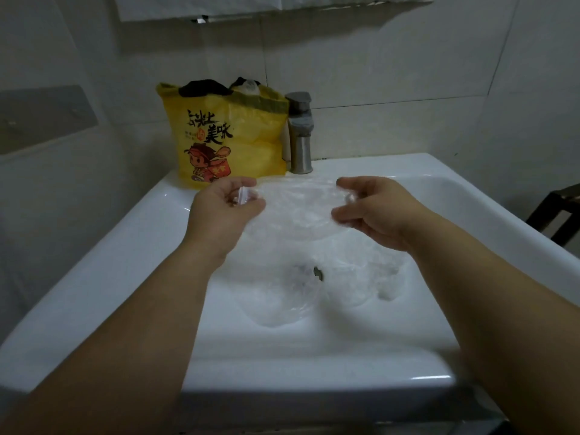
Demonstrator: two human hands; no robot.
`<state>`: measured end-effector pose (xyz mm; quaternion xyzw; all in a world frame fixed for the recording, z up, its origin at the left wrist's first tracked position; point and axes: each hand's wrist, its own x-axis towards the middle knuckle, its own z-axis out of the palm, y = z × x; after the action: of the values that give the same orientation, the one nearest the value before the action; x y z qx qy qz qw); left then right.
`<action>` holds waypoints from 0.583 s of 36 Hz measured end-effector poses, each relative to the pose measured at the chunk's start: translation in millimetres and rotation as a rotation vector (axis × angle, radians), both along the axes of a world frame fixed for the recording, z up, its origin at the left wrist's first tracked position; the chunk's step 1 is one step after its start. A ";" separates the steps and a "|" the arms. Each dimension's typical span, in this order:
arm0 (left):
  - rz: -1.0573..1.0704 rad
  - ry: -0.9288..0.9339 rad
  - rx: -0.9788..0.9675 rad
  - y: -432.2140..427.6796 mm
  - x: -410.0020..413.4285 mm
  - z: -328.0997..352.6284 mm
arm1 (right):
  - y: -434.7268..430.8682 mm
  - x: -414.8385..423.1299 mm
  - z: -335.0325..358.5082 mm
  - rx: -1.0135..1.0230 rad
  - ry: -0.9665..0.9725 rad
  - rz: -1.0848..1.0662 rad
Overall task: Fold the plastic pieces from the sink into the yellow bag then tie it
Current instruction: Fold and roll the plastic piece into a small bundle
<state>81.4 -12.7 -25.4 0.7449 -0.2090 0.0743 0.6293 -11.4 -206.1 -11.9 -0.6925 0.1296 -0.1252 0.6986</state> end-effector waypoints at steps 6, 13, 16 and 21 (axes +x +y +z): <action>0.038 -0.087 0.129 3.5 -0.1 -1.7 | -5.0 1.9 -5.5 -0.454 0.086 -0.058; -0.208 0.343 -0.300 -2.0 -2.1 12.2 | -7.5 3.7 -1.5 -0.176 -0.021 -0.068; -0.204 0.324 -0.316 -5.0 -4.3 12.6 | -5.0 5.0 -1.2 0.003 -0.104 0.001; -0.027 0.125 -0.151 -5.2 2.1 1.7 | -1.7 5.6 -1.7 -0.028 -0.165 -0.057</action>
<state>83.5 -17.9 -23.7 0.6956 -0.1733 0.0346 0.6964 -5.8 -207.8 -13.6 -0.6857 0.0895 -0.2035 0.6931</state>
